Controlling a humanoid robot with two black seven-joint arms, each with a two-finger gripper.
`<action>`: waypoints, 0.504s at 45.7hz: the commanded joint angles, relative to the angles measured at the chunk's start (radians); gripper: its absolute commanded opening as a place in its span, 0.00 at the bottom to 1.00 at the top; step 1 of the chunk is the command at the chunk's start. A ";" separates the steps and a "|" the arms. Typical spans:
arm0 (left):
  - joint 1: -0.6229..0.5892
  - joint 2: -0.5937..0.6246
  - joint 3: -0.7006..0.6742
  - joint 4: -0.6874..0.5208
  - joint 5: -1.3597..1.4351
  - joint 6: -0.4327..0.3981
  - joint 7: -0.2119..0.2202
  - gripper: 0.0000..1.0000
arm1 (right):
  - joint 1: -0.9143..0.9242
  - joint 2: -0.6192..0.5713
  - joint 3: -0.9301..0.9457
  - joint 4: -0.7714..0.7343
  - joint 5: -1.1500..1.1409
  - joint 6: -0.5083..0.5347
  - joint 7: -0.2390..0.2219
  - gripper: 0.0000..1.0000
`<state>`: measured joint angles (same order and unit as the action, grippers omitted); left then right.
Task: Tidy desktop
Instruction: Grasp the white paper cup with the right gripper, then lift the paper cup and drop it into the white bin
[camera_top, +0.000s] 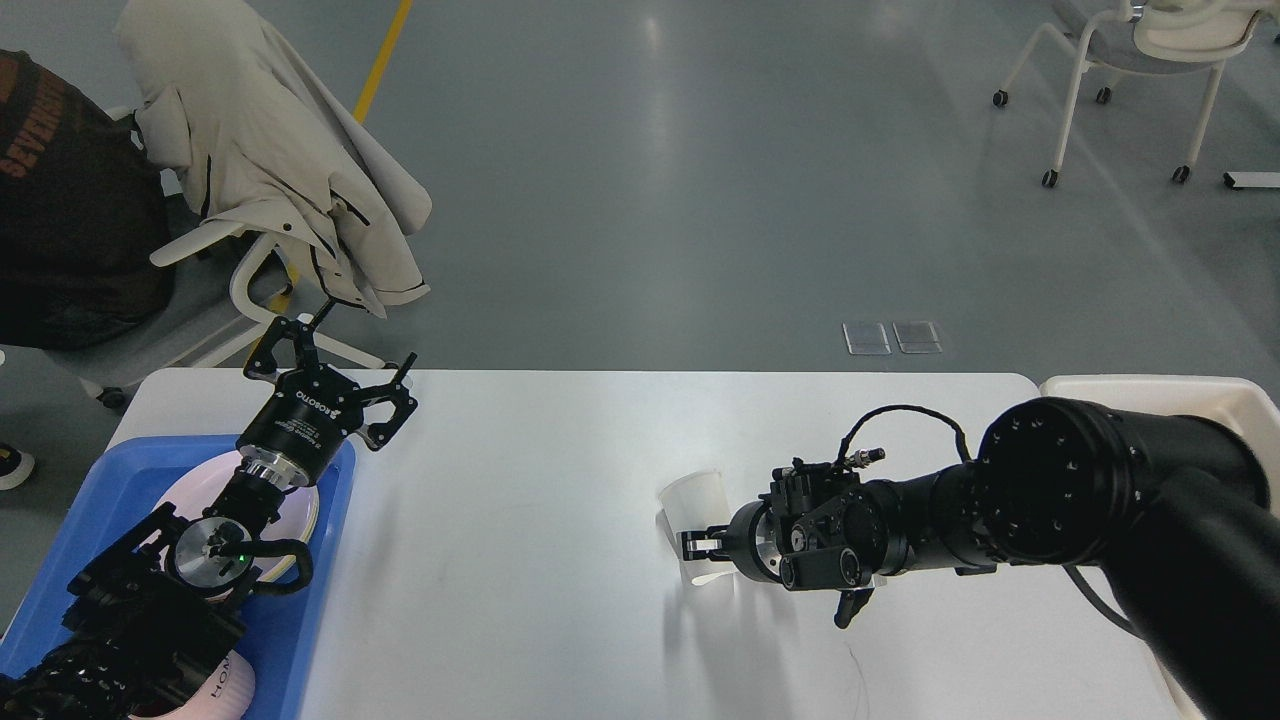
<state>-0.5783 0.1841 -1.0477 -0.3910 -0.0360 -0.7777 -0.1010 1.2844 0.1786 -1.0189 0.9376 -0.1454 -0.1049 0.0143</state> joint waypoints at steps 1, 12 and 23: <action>0.000 0.000 0.000 0.001 0.001 0.000 0.000 1.00 | 0.006 0.001 0.002 0.004 0.001 0.004 0.003 0.00; 0.000 0.000 0.000 0.000 0.001 0.000 0.000 1.00 | 0.243 -0.203 -0.070 0.281 -0.006 0.079 0.010 0.00; 0.000 0.000 0.000 0.000 0.001 0.000 0.000 1.00 | 0.947 -0.625 -0.121 0.475 -0.250 0.751 0.154 0.00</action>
<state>-0.5783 0.1842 -1.0477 -0.3908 -0.0351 -0.7777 -0.1010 1.8958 -0.2683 -1.1330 1.3864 -0.2549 0.2713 0.0583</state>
